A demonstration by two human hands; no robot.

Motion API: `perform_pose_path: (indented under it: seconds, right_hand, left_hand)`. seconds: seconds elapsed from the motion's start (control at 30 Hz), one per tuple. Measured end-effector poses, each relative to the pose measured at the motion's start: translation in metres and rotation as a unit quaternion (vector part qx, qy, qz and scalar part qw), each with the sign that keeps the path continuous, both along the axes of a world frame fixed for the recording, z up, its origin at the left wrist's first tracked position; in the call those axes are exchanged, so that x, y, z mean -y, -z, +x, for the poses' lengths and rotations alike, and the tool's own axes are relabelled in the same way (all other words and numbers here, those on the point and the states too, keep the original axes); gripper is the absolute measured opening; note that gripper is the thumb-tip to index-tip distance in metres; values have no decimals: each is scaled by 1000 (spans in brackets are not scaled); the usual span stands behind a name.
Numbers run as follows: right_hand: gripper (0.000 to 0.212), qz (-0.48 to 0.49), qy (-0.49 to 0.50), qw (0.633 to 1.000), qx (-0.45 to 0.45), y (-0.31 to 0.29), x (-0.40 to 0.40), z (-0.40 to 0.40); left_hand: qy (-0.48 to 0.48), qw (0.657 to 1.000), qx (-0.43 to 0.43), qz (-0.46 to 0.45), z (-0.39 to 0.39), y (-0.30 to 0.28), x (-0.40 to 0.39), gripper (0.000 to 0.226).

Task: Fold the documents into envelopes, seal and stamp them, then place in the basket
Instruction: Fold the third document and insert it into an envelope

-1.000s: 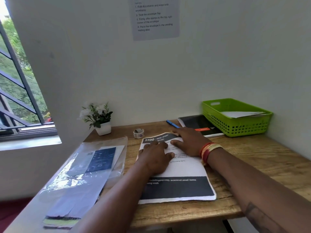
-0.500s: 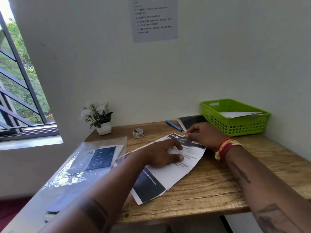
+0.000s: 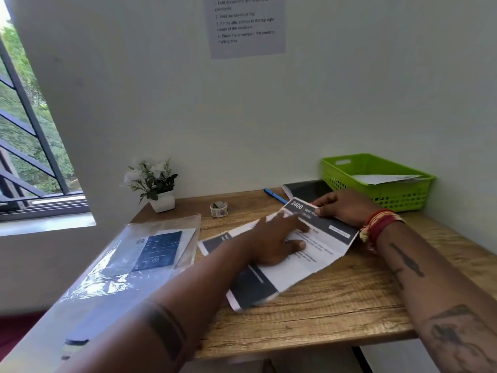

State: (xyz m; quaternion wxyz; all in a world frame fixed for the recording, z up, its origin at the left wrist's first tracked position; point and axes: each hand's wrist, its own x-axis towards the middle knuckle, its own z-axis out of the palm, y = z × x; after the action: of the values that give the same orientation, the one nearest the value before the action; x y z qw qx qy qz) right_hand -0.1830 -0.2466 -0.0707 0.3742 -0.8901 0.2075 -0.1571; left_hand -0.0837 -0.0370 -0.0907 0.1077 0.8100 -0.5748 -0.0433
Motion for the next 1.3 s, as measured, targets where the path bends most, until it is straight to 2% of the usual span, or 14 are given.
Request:
perform_pose_path:
  seconds: [0.07, 0.13, 0.23, 0.33, 0.4, 0.47, 0.53, 0.67, 0.87, 0.93, 1.0, 1.13, 1.3]
  right_hand:
    - [16, 26, 20, 999, 23, 2, 4, 1]
    - [15, 68, 14, 997, 40, 3, 4, 2]
    - [11, 144, -15, 988, 47, 5, -3, 4]
    - [34, 216, -44, 973, 60, 7, -17, 5]
    - [35, 132, -50, 988, 54, 8, -27, 7]
    - [20, 13, -62, 998, 23, 11, -37, 10]
    - [9, -68, -66, 996, -1, 13, -43, 16]
    - [10, -191, -73, 979, -23, 14, -52, 23]
    - [8, -184, -83, 979, -33, 18, -52, 35]
    - [8, -188, -83, 978, -27, 19, -54, 39]
    - [8, -194, -77, 978, -19, 20, -57, 43]
    - [12, -165, -70, 984, -24, 18, -53, 47]
    - [23, -184, -66, 977, -84, 10, -52, 48]
  left_hand:
    - [-55, 997, 50, -10, 8, 3, 1, 50]
    - [-114, 992, 61, 11, 14, 6, -1, 51]
    - [-131, 991, -7, 19, 14, 5, -9, 52]
    - [-106, 994, -12, 20, 15, 2, -18, 51]
    - [-93, 995, 3, 33, 19, 0, -21, 50]
    - [-90, 995, 19, 35, 23, 0, -23, 49]
    - [-90, 995, 28, 23, 25, 2, -22, 48]
    - [-96, 995, -9, -25, 35, 2, -21, 43]
    - [-196, 966, -19, -165, 46, 12, -27, 41]
    - [-178, 969, -4, -172, 43, 13, -27, 43]
    - [-133, 981, 3, -139, 38, 12, -26, 45]
    - [-106, 994, 10, 3, 33, 13, -21, 54]
    - [-97, 994, 23, 46, 36, 14, -18, 53]
